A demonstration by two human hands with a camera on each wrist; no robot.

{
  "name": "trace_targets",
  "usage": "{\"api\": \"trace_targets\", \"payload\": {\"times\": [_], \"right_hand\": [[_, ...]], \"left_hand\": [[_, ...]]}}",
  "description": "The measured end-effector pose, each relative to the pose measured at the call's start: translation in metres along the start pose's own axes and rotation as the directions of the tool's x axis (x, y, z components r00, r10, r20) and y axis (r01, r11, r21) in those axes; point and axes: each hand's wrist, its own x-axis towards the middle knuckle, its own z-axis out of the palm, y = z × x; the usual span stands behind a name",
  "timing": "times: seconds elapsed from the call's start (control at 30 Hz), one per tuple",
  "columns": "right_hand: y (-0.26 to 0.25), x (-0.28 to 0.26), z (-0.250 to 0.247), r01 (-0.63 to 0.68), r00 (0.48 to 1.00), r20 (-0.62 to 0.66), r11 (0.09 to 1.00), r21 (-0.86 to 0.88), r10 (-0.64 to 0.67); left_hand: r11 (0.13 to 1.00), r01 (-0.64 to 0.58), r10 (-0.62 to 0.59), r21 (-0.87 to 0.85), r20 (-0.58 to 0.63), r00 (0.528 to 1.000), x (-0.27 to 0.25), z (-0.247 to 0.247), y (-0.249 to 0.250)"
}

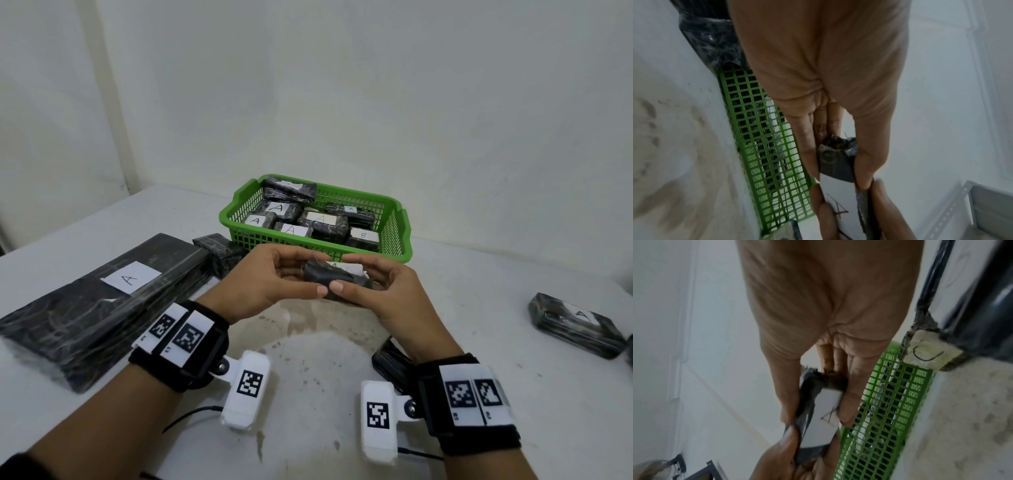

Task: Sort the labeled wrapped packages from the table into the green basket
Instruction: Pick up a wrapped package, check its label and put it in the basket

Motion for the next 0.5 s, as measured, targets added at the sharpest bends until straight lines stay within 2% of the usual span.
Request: {"api": "trace_targets", "payload": {"times": [0.13,0.3,0.43,0.5], "right_hand": [[0.001,0.0,0.004,0.005,0.998,-0.061,0.999,-0.034,-0.007],[-0.003,0.0,-0.003,-0.032,0.999,0.033,0.998,0.049,0.03],[-0.004,-0.001,-0.005,-0.016,0.999,0.032,0.998,0.062,0.014],[-0.003,0.0,-0.006,-0.066,0.997,0.031,0.996,0.054,0.064]], "left_hand": [[1.0,-0.005,0.005,0.016,0.01,1.0,0.001,0.003,-0.002],[0.999,-0.034,0.034,-0.019,-0.019,0.999,0.002,-0.003,0.001],[0.996,-0.084,0.084,0.008,-0.013,0.996,0.001,-0.002,0.0],[0.993,-0.113,0.113,0.04,0.0,0.994,0.001,-0.003,-0.001]]}}
